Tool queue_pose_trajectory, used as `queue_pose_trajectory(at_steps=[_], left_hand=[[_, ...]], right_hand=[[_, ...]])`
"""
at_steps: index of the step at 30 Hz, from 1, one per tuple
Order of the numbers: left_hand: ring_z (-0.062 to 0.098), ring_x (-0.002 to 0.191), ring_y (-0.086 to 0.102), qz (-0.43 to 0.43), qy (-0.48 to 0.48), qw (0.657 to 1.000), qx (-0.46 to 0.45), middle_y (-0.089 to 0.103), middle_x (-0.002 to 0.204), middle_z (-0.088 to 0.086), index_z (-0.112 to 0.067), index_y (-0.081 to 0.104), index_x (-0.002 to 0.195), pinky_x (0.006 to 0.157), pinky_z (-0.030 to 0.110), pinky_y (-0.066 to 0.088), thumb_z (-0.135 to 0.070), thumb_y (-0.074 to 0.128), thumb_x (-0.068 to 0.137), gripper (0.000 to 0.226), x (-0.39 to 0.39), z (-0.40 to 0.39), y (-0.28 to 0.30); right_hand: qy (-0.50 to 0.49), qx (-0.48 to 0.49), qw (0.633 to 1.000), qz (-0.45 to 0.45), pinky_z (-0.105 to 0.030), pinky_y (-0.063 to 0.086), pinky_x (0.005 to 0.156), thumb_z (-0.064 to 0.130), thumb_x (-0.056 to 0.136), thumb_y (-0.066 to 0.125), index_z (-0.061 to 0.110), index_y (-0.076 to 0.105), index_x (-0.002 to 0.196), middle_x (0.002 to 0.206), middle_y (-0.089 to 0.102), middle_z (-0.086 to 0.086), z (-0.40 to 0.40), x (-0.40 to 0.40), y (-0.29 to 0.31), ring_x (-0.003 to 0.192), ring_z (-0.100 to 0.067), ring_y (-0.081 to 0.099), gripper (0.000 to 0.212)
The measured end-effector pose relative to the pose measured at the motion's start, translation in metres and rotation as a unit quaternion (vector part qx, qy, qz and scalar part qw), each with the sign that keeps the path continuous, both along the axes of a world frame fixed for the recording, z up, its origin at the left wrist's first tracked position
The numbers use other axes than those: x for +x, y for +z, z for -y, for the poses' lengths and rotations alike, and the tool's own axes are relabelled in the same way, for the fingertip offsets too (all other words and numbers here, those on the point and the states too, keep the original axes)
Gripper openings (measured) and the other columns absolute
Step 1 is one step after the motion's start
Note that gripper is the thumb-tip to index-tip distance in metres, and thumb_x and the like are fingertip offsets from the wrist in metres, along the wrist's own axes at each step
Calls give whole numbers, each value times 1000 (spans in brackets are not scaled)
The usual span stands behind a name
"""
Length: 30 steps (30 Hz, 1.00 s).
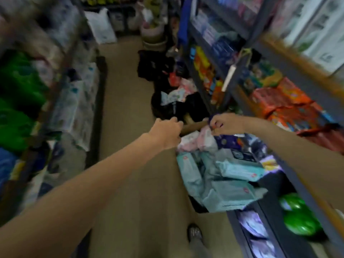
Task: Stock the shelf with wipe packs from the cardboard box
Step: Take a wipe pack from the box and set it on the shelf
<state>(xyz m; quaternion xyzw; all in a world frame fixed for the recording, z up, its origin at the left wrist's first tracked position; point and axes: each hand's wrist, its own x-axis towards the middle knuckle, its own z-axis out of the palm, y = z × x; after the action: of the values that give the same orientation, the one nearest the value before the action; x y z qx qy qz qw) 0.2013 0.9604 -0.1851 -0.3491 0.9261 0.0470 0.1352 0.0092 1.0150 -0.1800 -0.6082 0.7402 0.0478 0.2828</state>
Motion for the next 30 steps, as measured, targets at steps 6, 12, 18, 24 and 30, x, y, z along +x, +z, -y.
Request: queue_pose_trajectory(at_steps=[6, 12, 18, 24, 30], left_hand=[[32, 119, 50, 44, -32, 997, 63, 45, 131, 12, -12, 40, 130, 95, 41, 37, -30, 46, 92, 43, -112, -11, -75], [31, 116, 51, 68, 26, 991, 113, 46, 128, 11, -13, 42, 131, 94, 39, 39, -28, 47, 91, 42, -125, 4, -126], [31, 120, 50, 64, 175, 971, 149, 47, 131, 11, -14, 44, 129, 93, 36, 40, -20, 48, 89, 40, -93, 34, -151], [33, 120, 48, 31, 238, 959, 149, 37, 137, 12, -11, 33, 136, 95, 40, 40, -22, 45, 93, 46, -80, 51, -166], [32, 118, 49, 35, 234, 952, 192, 32, 141, 10, -10, 29, 138, 96, 37, 39, -23, 50, 92, 53, -60, 62, -202]], right_hand=[[0, 94, 995, 18, -30, 39, 92, 27, 88, 60, 3, 48, 127, 128, 53, -13, -23, -103, -94, 116, -27, 50, 48], [30, 35, 997, 62, -37, 45, 86, 25, 86, 63, 0, 55, 116, 117, 55, -16, 7, -120, -165, 109, -32, 53, 40], [75, 41, 993, 87, -40, 45, 91, 18, 87, 59, -1, 55, 114, 117, 54, -17, 45, -94, -207, 109, -31, 53, 33], [57, 58, 990, 112, -30, 42, 84, 23, 91, 52, 3, 59, 112, 117, 59, -12, 92, -63, -243, 106, -28, 56, 30], [18, 40, 991, 124, -32, 44, 83, 20, 90, 52, 5, 65, 104, 109, 64, -14, 136, -20, -288, 101, -30, 58, 24]])
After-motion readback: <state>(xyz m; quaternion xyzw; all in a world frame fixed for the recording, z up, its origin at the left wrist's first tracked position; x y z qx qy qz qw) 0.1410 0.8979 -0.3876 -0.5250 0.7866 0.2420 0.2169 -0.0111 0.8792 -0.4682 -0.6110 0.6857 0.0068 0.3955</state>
